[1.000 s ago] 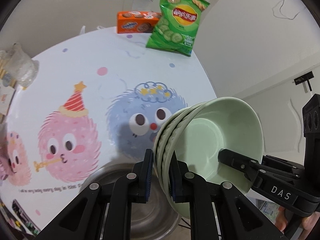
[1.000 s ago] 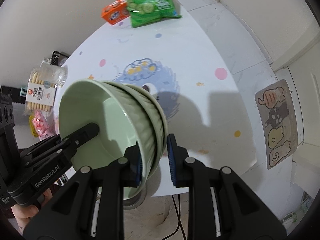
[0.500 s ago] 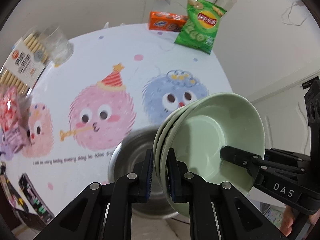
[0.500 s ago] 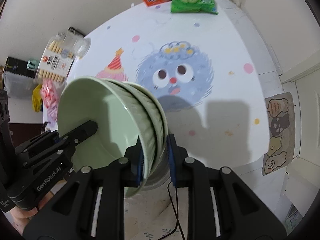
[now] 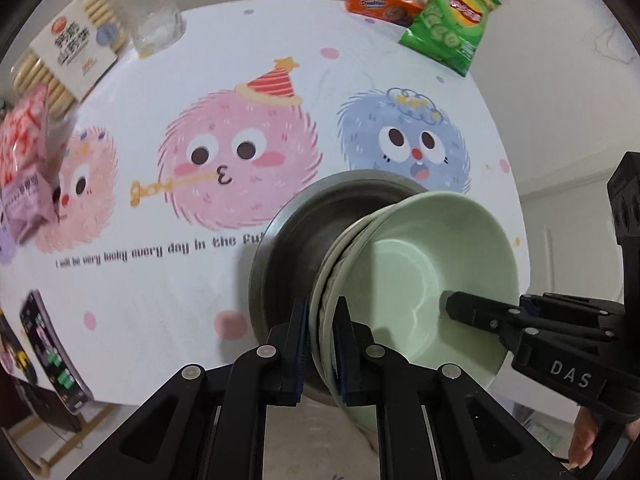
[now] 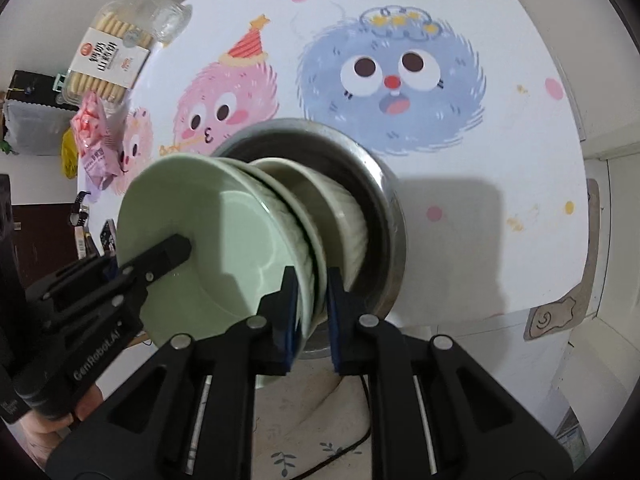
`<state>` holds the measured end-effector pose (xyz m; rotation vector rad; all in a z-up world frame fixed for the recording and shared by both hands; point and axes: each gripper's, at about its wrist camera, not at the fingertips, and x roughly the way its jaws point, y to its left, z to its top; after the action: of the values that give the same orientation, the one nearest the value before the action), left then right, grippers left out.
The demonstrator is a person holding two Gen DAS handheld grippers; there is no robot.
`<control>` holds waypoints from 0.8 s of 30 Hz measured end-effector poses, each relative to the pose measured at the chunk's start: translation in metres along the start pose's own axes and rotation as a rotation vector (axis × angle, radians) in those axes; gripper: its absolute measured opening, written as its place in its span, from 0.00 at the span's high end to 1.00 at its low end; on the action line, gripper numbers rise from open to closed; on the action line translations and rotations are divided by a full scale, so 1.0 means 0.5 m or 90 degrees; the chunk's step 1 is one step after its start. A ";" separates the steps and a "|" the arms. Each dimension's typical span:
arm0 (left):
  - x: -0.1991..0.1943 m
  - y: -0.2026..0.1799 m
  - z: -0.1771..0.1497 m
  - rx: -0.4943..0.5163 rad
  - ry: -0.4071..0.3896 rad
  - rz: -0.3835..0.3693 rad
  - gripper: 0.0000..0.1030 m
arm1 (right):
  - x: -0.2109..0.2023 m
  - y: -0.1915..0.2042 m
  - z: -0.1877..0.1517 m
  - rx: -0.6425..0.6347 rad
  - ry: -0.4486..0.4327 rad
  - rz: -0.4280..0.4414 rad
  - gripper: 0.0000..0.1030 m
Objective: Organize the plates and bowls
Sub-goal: 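Lower the green bowl stack into the steel bowl and open both grippers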
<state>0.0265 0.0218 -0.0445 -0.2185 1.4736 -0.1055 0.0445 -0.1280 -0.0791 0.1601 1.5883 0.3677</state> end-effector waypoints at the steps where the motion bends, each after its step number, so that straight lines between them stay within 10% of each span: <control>1: 0.001 -0.002 0.000 0.003 0.001 0.002 0.89 | -0.001 0.004 0.004 -0.005 0.002 -0.002 0.84; 24: 0.023 -0.038 0.025 0.029 0.005 -0.013 0.85 | 0.016 -0.022 0.010 0.015 0.046 -0.036 0.70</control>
<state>0.0410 0.0021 -0.0507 -0.1961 1.4746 -0.1571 0.0501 -0.1352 -0.0905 0.1207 1.6652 0.3146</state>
